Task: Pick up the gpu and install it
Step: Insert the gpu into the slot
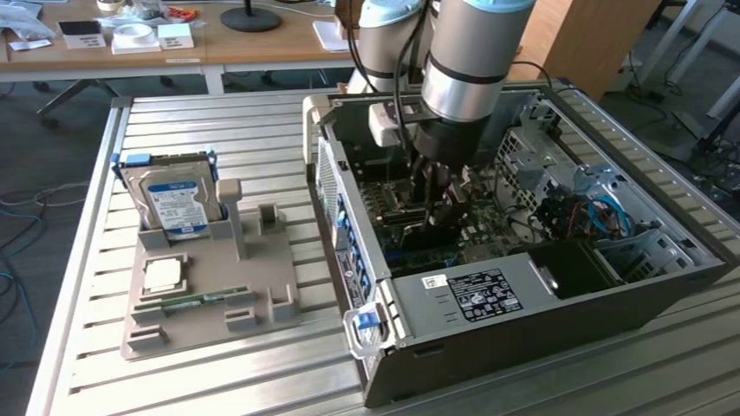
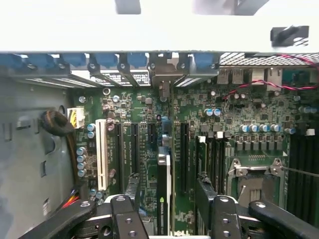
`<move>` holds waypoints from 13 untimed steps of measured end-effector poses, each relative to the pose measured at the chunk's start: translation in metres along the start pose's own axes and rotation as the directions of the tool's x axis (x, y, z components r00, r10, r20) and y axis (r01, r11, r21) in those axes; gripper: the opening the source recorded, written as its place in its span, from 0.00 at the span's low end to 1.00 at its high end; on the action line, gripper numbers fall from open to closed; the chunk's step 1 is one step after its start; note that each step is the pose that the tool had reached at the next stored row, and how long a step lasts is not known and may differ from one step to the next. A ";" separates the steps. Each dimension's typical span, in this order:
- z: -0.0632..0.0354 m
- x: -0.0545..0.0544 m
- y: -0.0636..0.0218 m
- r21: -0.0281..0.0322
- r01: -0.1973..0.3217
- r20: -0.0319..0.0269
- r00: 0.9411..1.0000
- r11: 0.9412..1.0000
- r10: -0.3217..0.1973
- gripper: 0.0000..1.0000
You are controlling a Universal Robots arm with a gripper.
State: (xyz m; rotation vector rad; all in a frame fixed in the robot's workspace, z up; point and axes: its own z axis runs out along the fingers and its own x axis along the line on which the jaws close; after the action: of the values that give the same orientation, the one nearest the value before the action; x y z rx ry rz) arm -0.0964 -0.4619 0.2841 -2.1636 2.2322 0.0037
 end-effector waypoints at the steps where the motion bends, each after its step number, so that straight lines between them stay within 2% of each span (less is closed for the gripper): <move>1: -0.0021 0.000 -0.0001 0.000 0.000 -0.001 1.000 1.000 0.000 0.57; 13: -0.0241 -0.001 -0.0005 0.001 0.000 -0.015 1.000 1.000 0.000 0.57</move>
State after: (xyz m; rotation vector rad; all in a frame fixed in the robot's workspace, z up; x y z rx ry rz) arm -0.0964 -0.4615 0.3083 -2.1711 2.2397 -0.0135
